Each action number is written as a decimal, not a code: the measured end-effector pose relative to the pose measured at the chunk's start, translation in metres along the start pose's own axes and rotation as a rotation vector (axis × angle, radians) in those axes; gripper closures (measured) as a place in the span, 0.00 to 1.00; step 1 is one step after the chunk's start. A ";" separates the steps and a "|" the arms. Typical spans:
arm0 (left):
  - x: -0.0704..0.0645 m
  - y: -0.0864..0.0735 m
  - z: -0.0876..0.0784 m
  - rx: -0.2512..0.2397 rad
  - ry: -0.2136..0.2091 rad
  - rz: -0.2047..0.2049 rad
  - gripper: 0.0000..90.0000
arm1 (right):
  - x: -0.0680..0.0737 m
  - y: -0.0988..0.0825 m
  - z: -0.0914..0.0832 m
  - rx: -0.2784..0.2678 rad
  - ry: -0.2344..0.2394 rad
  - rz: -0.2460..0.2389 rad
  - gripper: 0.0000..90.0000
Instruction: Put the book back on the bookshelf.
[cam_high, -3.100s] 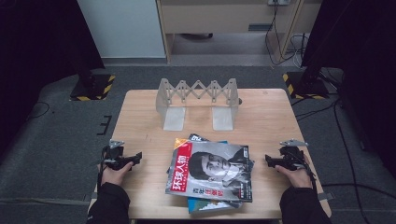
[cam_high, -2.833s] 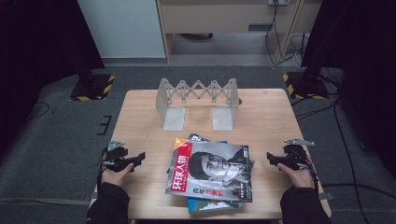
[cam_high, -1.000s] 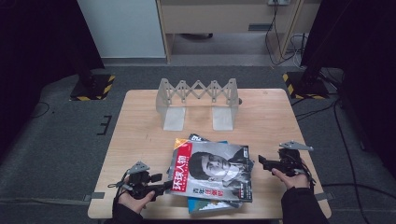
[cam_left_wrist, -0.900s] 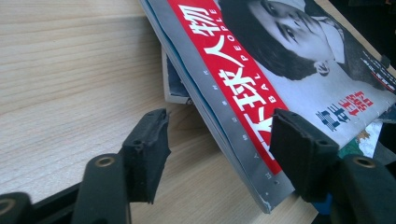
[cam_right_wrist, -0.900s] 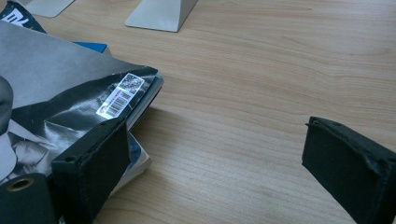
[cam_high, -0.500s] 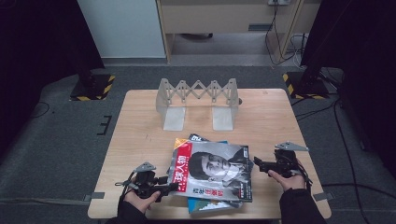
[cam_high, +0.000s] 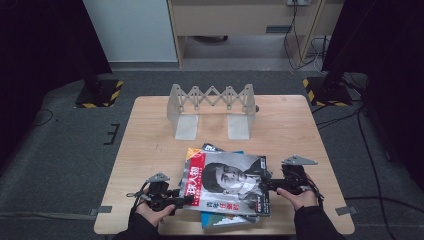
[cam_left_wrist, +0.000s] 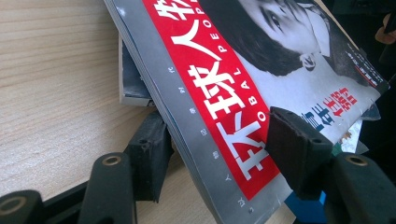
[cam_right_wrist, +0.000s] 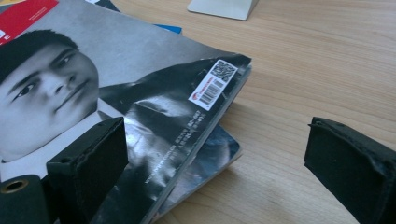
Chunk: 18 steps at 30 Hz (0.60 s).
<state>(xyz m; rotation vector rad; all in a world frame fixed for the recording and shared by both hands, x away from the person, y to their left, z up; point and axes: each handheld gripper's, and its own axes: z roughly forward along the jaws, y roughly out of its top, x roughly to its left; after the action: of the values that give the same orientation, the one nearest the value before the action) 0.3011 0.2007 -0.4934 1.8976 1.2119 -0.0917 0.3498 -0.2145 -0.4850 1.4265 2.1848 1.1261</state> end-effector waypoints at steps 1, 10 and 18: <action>-0.001 0.000 0.000 0.002 0.003 -0.001 0.45 | 0.001 0.000 0.001 0.003 0.000 0.000 0.07; -0.005 0.000 -0.007 -0.001 0.008 0.008 0.53 | 0.008 -0.003 0.008 0.031 0.013 -0.012 0.07; -0.011 0.001 -0.014 -0.046 -0.012 0.038 0.59 | 0.008 -0.006 0.011 0.019 0.011 0.000 0.07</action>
<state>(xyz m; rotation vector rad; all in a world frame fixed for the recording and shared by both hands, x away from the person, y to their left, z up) 0.2911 0.2025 -0.4788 1.8770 1.1598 -0.0543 0.3493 -0.2043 -0.4949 1.4309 2.2096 1.1184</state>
